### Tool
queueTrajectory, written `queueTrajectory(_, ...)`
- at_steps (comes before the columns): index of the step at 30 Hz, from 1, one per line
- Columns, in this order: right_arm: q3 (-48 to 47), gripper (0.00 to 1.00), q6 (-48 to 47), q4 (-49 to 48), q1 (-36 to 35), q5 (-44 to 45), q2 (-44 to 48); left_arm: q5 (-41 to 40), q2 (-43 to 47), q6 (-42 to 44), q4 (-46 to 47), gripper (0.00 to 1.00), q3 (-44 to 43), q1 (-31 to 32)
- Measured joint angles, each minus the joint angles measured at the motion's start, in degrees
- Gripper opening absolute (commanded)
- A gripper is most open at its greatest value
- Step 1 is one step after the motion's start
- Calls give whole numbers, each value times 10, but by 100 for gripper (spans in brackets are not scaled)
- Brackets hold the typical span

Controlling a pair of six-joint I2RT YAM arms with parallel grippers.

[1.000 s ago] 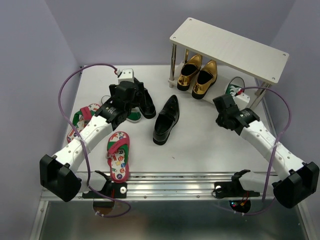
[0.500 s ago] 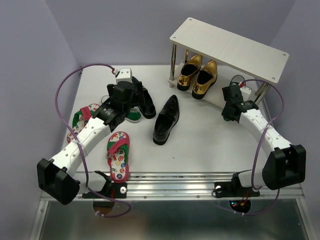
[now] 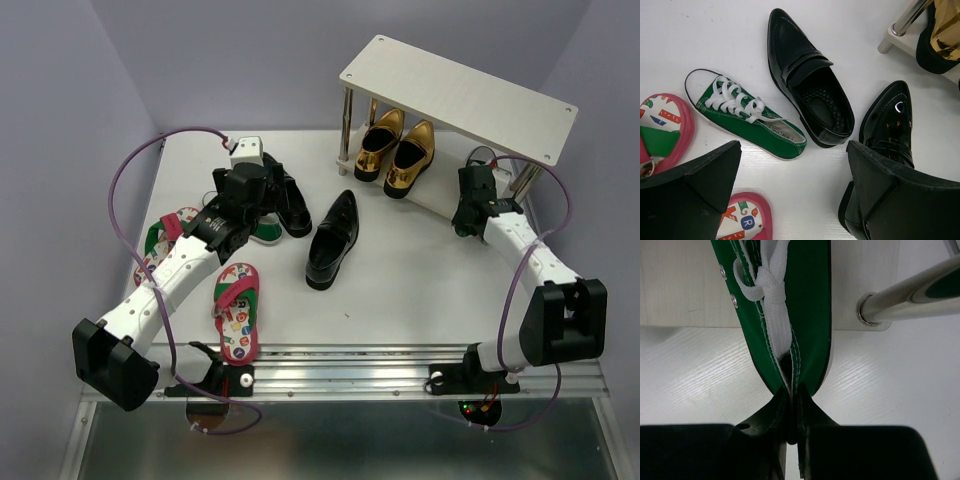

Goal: Place and organize the shoes onto the shoe shelf

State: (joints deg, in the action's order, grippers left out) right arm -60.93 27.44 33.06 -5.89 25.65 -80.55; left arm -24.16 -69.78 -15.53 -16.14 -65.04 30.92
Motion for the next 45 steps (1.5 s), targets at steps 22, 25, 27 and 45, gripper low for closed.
queueTrajectory(22,0,64,-33,-57,18,-13,-24,12,0,-29,-19,99,0,-12)
queueTrajectory(25,0,71,-32,-58,18,-28,-18,12,0,-31,-26,99,-2,-17)
queueTrajectory(27,4,81,-31,-57,18,-42,3,13,-1,-33,-30,99,-4,-22)
queueTrajectory(45,9,100,-4,30,22,-161,227,18,-175,-148,-99,91,-59,-114)
